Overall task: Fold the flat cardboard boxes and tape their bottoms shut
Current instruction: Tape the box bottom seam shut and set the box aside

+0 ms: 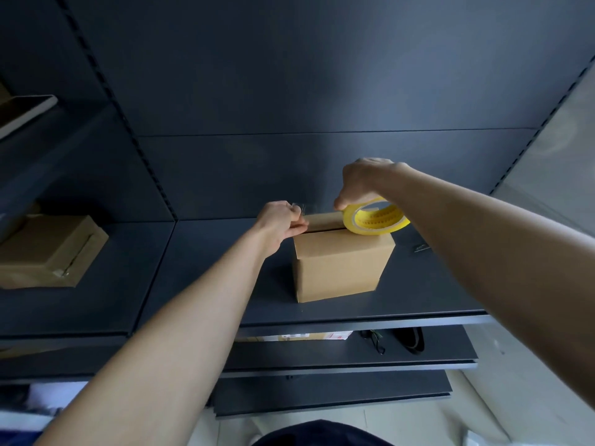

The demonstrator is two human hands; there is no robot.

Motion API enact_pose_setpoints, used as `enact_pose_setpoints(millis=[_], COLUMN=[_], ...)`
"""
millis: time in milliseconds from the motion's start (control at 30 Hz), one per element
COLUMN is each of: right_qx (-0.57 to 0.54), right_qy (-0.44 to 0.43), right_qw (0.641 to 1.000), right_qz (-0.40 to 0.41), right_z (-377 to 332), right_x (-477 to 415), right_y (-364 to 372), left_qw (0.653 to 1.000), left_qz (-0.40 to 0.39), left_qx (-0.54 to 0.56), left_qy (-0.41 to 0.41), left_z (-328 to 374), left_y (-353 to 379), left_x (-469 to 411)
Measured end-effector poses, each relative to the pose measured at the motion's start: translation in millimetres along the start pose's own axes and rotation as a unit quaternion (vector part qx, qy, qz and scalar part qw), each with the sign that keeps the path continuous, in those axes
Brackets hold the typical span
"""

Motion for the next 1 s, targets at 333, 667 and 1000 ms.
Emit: enact_pose_setpoints(millis=[333, 667, 1000], right_qx=[0.079, 0.142, 0.173], right_qy=[-0.017, -0.036, -0.041], right_qw=[0.997, 0.989, 0.984], right_qz=[-0.015, -0.031, -0.034], right_z=[-38.4, -63.3, -72.8], right_x=[-13.3, -24.1, -27.9], right_y=[2.6, 6.8, 11.3], left_qw=[0.997, 0.989, 0.993], left_qz=[0.064, 0.102, 0.079], left_qx=[-0.014, 0.005, -0.016], left_qy=[-0.04, -0.104, -0.088], left_z=[-9.8, -36.9, -68.1], left_y=[-28.3, -63.3, -59.0], left_x=[7.0, 13.5, 8.0])
Point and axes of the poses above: each hand's wrist, its own x-axis away from the middle knuckle, its own y-axis out of the palm, z = x × y, the point moved 7 cm from there along -x, towards the middle knuckle, and after that the axes turned 1 degree about -z, right-handed, at the moved point
